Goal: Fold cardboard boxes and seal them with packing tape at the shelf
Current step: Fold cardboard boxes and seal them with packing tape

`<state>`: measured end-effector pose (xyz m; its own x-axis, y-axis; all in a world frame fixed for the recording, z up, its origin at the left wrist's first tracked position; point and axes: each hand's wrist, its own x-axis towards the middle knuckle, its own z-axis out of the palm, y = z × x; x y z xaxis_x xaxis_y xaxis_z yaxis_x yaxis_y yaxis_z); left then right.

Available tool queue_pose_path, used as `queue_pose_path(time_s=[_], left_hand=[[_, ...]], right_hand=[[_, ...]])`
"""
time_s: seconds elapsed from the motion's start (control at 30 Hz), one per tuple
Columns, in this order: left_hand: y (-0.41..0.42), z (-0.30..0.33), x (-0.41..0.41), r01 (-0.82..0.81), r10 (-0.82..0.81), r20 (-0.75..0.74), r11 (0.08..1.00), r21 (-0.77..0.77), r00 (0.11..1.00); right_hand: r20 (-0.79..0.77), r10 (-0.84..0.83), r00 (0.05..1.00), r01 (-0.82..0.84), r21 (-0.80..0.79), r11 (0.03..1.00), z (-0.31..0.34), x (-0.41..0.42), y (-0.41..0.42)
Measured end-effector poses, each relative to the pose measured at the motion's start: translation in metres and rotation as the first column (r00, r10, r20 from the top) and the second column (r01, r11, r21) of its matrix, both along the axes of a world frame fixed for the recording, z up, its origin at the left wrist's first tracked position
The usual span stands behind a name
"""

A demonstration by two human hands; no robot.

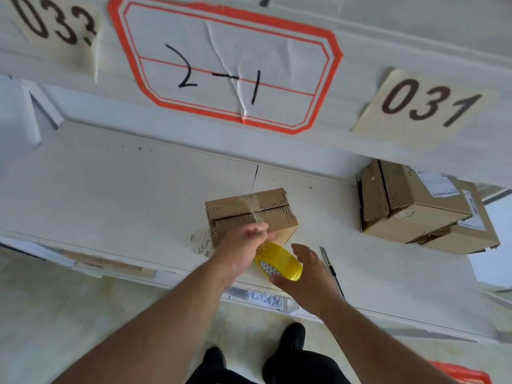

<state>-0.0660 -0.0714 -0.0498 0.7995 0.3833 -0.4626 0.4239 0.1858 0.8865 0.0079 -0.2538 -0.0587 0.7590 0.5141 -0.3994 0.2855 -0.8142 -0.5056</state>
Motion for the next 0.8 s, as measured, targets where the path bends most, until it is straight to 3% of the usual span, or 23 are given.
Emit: queue_pose_path(time_s=[0.13, 0.23, 0.33, 0.43, 0.5, 0.57, 0.63, 0.7, 0.8], left_hand=[[-0.004, -0.001, -0.005, 0.029, -0.03, 0.035, 0.999, 0.036, 0.999], [-0.006, -0.004, -0.014, 0.034, -0.04, 0.058, 0.994, 0.105, 0.998], [-0.02, -0.012, -0.032, 0.006, -0.029, 0.054, 0.926, 0.378, 0.998], [-0.023, -0.015, -0.045, -0.171, 0.034, 0.208, 0.702, 0.691, 0.977], [-0.006, -0.013, -0.046, -0.251, -0.069, 0.307, 0.423, 0.871, 0.949], [0.018, -0.012, -0.042, -0.132, -0.188, 0.161, 0.159, 0.978, 0.969], [0.047, -0.005, -0.036, 0.232, -0.225, -0.201, 0.123, 0.965, 0.953], [0.074, 0.0, -0.026, 0.529, -0.236, -0.495, 0.114, 0.841, 0.836], [0.089, -0.001, -0.013, 0.616, -0.209, -0.592, 0.073, 0.784, 0.778]], right_hand=[[-0.126, -0.02, 0.992, 0.008, -0.091, 0.996, 0.0, 0.006, -0.005], [-0.143, -0.082, 0.986, 0.077, -0.04, 0.996, -0.005, 0.006, -0.012], [-0.153, -0.122, 0.981, 0.119, -0.031, 0.992, -0.009, -0.006, -0.017], [-0.102, -0.073, 0.992, 0.068, -0.055, 0.996, -0.012, -0.015, -0.023], [-0.085, -0.056, 0.995, 0.05, -0.072, 0.996, -0.011, -0.017, -0.024], [-0.083, -0.058, 0.995, 0.052, -0.076, 0.996, -0.01, -0.018, -0.024], [-0.088, -0.061, 0.994, 0.054, -0.087, 0.995, -0.009, -0.02, -0.024], [-0.088, -0.058, 0.994, 0.052, -0.075, 0.996, -0.007, -0.023, -0.025], [-0.062, -0.025, 0.998, 0.022, -0.047, 0.999, -0.001, -0.035, -0.026]])
